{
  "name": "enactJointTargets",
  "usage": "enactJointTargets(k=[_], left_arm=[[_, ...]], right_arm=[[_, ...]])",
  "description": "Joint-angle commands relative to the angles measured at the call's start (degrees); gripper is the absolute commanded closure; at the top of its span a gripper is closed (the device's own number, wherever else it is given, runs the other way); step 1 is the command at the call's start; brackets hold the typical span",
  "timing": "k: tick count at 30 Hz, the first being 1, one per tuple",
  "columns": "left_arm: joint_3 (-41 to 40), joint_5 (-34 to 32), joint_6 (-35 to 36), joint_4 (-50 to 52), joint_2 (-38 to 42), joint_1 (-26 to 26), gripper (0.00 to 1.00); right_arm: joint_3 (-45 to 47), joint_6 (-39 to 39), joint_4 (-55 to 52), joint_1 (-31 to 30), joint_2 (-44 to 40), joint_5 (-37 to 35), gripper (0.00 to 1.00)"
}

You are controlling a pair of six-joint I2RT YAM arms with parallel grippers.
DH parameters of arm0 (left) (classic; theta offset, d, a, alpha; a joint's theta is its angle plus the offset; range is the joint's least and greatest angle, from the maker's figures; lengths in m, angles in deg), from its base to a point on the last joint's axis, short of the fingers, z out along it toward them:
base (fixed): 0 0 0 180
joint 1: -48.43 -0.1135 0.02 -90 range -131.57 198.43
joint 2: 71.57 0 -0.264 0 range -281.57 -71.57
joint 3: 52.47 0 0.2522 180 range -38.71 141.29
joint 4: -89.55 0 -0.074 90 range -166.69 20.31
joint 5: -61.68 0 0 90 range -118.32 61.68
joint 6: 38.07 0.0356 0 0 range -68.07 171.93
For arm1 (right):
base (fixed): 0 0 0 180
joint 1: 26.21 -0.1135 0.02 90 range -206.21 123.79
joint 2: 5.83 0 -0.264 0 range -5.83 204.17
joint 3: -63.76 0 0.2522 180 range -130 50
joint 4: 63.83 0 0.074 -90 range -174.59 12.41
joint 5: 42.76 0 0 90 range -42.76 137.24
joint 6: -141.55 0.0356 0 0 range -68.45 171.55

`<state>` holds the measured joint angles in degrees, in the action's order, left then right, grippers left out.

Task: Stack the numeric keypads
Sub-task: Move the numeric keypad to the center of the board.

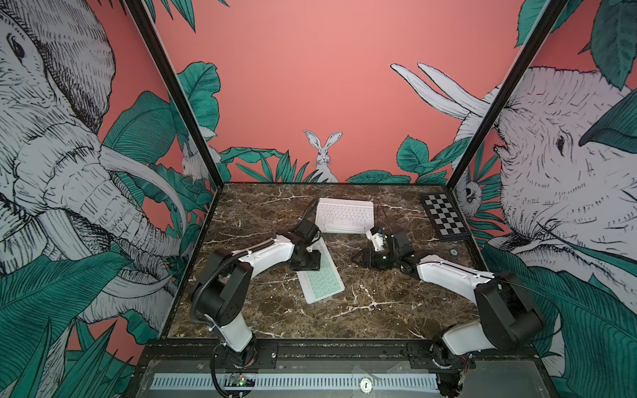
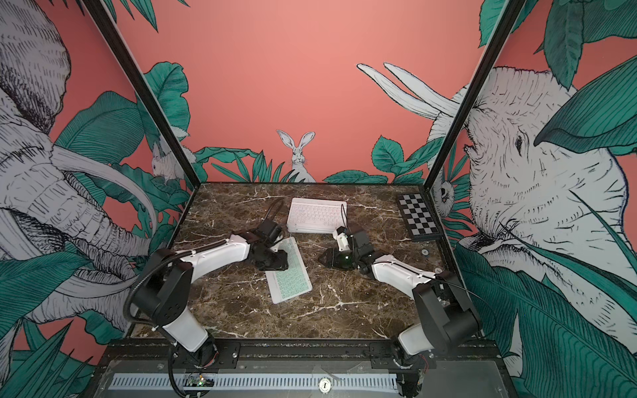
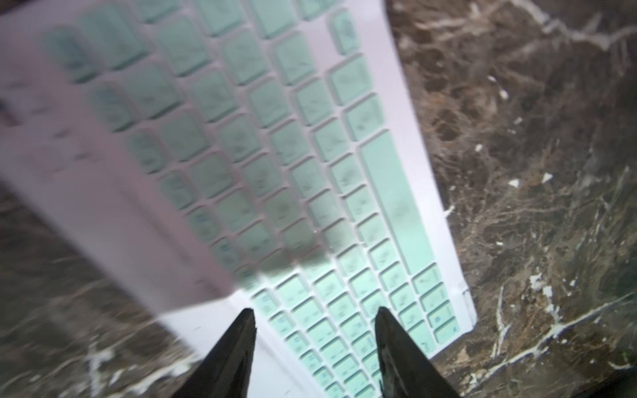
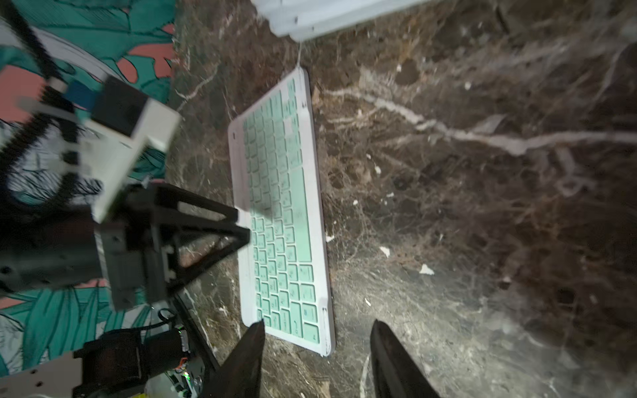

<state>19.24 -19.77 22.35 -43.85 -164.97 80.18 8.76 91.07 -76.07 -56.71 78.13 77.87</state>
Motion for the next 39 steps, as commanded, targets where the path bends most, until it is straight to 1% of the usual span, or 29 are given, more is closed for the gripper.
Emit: enactJointTargets(k=[1,4,7,13,18,21,25,31,35,39], left_arm=[[-3.33,-2.21,-2.66,1.54,4.57,-4.03,0.41],[-4.17,-3.3,-2.14,1.51,5.78,-5.77,0.4],[-4.49,0.92,-2.34,-0.83,4.33,-7.86,0.4],[-2.64,2.08,-0.12,-3.57,-0.13,-8.01,0.4],[-1.73,3.4,0.56,-6.84,-2.99,-8.02,0.4],[-0.14,4.71,1.01,-7.08,-4.73,-8.01,0.4],[0.99,5.86,2.25,-8.24,-5.61,-8.01,0.4],[2.39,7.36,4.48,-8.93,-9.13,-7.91,0.41],[2.4,7.83,6.64,-9.11,-9.78,-7.84,0.41],[3.64,8.4,8.71,-8.08,-10.77,-7.34,0.41]], right_arm=[[1.0,1.16,3.62,-3.06,1.94,-6.1,0.51],[0.03,2.66,3.25,-5.21,4.27,-8.84,0.5],[-1.41,5.09,3.52,-6.72,6.95,-9.63,0.51],[-1.27,8.91,7.14,-11.41,11.58,-11.75,0.51],[0.03,10.96,8.94,-15.55,12.75,-14.06,0.51],[0.38,13.19,9.26,-17.85,13.67,-15.07,0.51],[0.31,15.7,8.16,-21.36,13.33,-16.04,0.51],[0.52,19.64,9.71,-26.57,12.61,-17.7,0.51],[-2.62,19.38,9.53,-29.7,14.49,-18.44,0.51],[-7.03,17.11,7.18,-30.84,17.01,-17.32,0.52]])
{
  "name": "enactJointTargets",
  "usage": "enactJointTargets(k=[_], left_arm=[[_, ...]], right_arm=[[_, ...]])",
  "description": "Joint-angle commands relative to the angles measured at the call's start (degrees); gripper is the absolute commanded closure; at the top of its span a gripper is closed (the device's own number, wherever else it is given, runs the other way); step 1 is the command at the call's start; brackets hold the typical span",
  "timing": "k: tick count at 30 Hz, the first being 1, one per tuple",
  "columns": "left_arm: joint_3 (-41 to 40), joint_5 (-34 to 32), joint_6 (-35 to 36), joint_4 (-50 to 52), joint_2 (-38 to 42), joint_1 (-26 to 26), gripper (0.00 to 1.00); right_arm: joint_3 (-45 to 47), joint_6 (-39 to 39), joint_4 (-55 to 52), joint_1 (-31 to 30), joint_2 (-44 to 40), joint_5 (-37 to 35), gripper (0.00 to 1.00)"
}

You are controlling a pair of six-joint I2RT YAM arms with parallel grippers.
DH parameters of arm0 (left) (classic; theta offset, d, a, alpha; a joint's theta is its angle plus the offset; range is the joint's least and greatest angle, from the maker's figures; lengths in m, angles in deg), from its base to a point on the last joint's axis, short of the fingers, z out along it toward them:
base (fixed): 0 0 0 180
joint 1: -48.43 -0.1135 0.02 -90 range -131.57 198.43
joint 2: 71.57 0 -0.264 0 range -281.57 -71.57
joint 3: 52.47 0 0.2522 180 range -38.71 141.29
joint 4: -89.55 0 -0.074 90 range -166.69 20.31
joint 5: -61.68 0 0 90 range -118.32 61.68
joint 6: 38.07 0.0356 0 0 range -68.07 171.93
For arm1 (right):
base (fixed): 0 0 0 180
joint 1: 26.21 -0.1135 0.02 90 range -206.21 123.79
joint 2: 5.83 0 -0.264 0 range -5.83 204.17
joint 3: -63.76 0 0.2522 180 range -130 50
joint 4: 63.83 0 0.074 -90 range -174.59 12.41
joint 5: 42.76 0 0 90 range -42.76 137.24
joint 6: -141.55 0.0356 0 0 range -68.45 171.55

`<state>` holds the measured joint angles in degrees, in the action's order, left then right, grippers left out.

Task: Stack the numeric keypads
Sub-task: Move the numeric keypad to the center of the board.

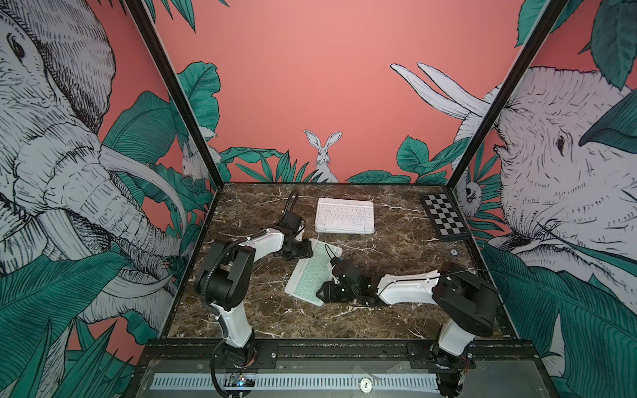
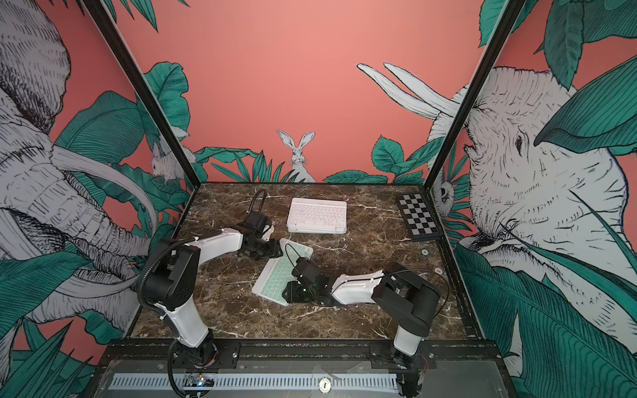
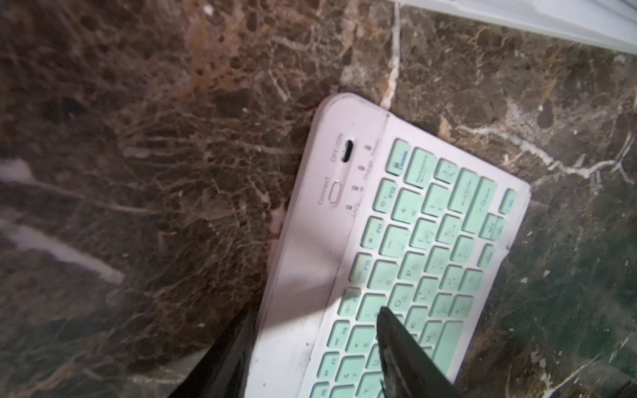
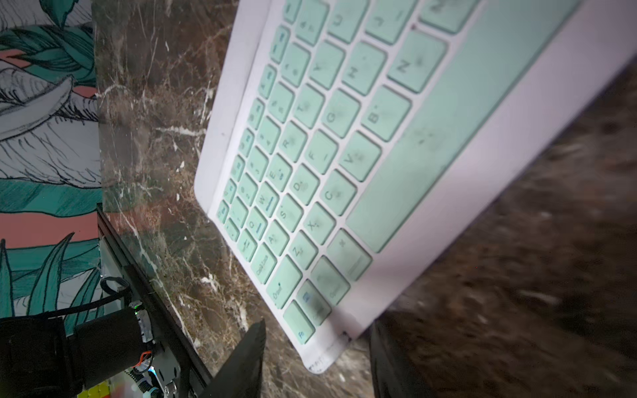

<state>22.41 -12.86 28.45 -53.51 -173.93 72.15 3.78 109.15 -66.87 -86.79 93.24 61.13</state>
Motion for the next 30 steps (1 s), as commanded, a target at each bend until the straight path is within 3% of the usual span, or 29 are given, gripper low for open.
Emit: enactJointTargets(k=[1,9,21,30], left_arm=[[0.92,1.59,2.94,1.76,-2.25,1.03,0.41],[4.95,-0.02,4.27,2.2,-6.62,4.88,0.41],[11.46,0.31,5.65,1.48,-11.9,10.96,0.4],[17.29,1.65,4.9,1.16,-16.28,16.09,0.4]], right_arm=[[-2.6,-1.32,-1.87,-0.82,2.3,-0.19,0.52],[-0.84,-2.41,-2.91,-0.86,-2.91,0.65,0.51],[9.41,-0.79,-17.3,0.03,-31.28,-14.47,0.49],[16.92,0.77,-27.41,8.71,-53.12,-23.86,0.41]])
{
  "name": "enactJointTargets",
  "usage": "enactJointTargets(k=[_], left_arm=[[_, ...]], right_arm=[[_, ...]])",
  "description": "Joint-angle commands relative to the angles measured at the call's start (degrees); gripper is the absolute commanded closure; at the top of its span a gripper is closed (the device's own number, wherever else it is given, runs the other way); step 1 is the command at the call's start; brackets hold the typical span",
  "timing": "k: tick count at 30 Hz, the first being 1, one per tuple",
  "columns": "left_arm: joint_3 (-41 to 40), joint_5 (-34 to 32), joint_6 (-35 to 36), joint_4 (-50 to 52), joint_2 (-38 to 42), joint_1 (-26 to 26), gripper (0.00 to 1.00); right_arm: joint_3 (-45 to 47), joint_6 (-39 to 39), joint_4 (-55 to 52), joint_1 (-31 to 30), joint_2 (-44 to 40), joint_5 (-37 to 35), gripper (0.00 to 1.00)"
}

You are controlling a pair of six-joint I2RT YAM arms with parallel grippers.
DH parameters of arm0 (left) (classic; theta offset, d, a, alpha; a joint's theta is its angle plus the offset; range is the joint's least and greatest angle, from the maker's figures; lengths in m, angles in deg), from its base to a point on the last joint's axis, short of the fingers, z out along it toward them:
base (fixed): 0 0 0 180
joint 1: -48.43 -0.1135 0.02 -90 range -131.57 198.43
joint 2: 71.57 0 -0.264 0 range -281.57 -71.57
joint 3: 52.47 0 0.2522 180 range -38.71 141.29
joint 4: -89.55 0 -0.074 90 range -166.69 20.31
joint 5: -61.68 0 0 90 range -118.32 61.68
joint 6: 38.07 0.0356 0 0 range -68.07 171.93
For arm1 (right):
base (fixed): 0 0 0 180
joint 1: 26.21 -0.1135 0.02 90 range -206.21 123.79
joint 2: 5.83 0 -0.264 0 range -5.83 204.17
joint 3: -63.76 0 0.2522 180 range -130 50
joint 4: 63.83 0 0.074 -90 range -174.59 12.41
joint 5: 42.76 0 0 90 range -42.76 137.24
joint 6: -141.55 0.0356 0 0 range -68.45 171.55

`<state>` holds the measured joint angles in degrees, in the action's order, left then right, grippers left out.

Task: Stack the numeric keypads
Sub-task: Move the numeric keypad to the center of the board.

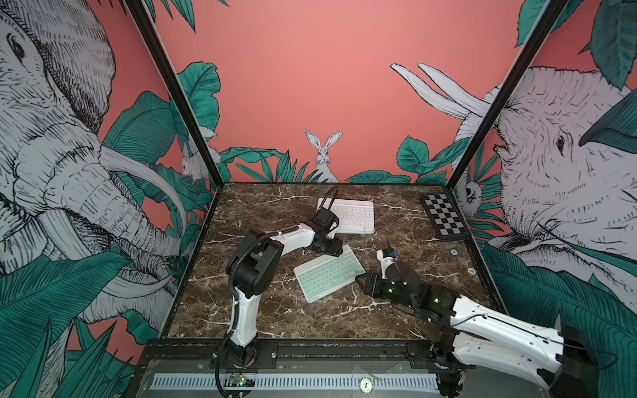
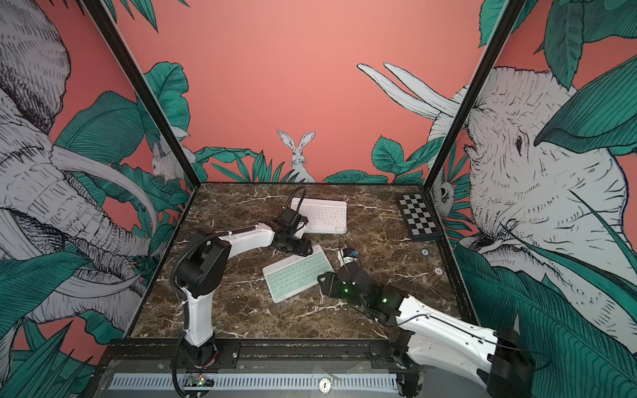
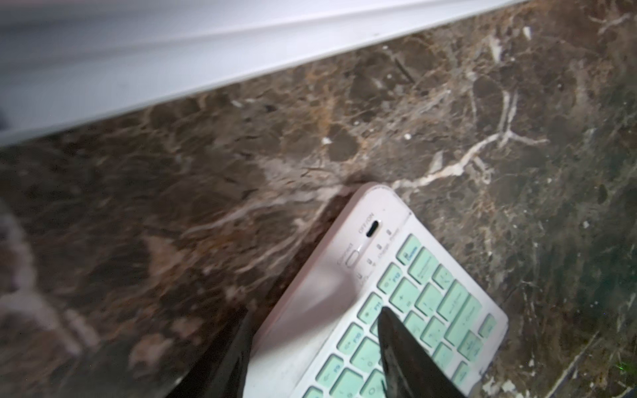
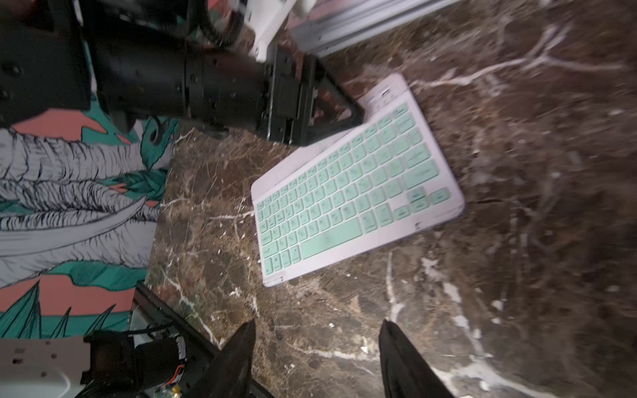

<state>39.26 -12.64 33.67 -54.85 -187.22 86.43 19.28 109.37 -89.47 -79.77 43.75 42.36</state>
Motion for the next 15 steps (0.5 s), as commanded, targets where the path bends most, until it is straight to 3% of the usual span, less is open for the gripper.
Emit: enactJointTargets(k=[1,8,15], left_arm=[[1.21,1.53,-0.45,2.42,-3.65,3.28,0.39],[4.99,2.24,-0.99,2.24,-6.5,6.36,0.39],[5.33,3.22,-1.12,-0.63,-5.84,8.05,0.39]], right_arm=[[1.94,0.39,-5.82,2.78,-5.54,-5.38,0.4],[1.22,-3.51,-12.29,7.53,-9.18,-5.89,0.39],[-0.6,-7.61,-10.71,8.27,-1.86,-4.52,0.39]])
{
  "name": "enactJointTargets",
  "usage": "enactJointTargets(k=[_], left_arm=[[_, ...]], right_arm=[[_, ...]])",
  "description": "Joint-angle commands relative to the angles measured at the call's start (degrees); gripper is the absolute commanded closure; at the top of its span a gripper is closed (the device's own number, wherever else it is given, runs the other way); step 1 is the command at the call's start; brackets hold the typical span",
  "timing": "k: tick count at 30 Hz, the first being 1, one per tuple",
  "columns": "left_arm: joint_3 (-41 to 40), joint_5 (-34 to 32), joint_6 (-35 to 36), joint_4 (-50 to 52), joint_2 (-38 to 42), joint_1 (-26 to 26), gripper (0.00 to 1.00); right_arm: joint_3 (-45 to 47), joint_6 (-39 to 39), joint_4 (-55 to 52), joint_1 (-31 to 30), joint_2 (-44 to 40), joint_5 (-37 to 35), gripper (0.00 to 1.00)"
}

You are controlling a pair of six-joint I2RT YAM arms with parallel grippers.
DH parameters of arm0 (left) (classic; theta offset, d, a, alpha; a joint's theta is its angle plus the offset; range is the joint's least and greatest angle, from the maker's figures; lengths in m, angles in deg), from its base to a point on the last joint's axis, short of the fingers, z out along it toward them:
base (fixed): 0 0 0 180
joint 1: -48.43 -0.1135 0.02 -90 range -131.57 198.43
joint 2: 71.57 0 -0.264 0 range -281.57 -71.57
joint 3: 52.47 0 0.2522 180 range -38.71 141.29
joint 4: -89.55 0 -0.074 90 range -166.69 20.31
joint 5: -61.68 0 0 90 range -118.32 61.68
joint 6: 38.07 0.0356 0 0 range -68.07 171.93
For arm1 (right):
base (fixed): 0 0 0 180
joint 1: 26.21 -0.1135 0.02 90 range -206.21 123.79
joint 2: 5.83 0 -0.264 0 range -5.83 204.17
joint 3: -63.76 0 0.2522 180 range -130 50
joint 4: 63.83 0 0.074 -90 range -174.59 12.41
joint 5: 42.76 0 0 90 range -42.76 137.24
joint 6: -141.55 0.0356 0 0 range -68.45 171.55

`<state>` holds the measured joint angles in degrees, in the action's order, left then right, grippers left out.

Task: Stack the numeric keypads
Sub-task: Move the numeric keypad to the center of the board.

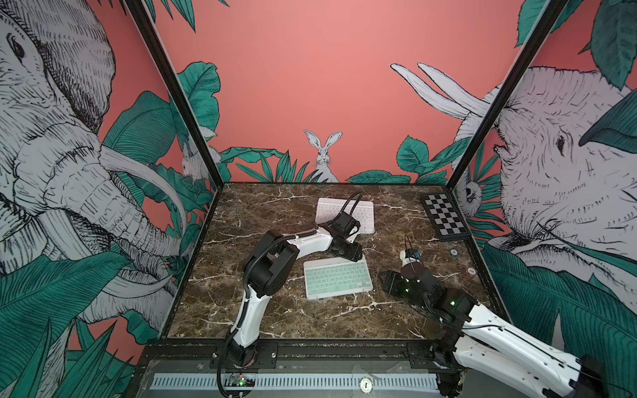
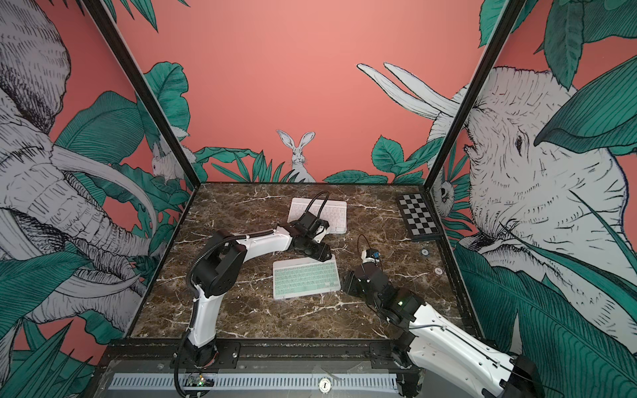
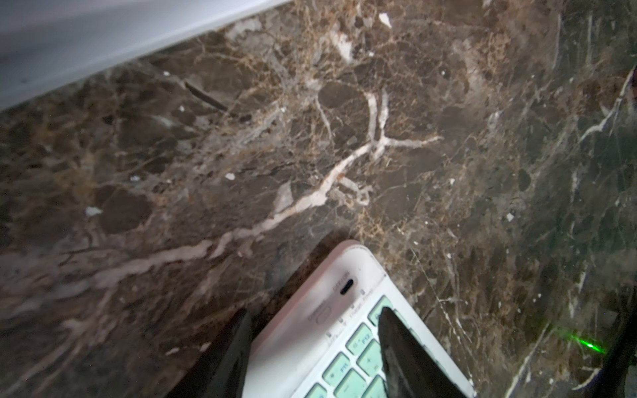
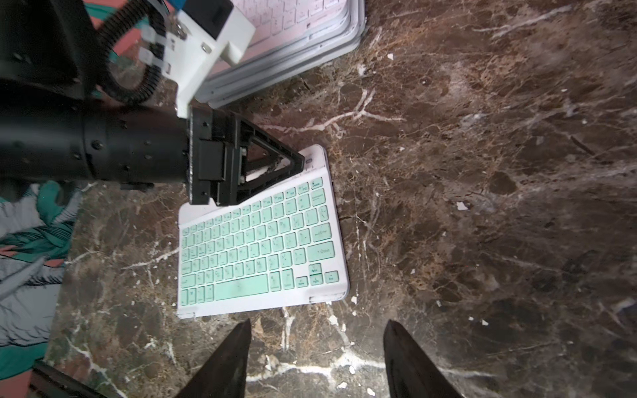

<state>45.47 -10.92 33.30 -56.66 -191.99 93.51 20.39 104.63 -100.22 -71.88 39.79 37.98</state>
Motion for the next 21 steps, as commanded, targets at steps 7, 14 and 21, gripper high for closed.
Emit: enactJointTargets(k=[7,14,21], left_arm=[[-1.33,2.95,-2.42,-0.86,-1.55,1.93,0.38],[-1.15,5.34,-3.15,-1.94,-2.89,3.78,0.38],[-1.86,4.63,-5.69,-4.0,3.2,2.27,0.38]], right_arm=[[-3.77,-4.67,0.38,0.58,5.83,-1.41,0.39],[-1.38,-4.09,1.36,1.34,2.49,-2.96,0.39],[-3.68,-9.31,-1.38,3.81,2.88,-1.8,0.38]])
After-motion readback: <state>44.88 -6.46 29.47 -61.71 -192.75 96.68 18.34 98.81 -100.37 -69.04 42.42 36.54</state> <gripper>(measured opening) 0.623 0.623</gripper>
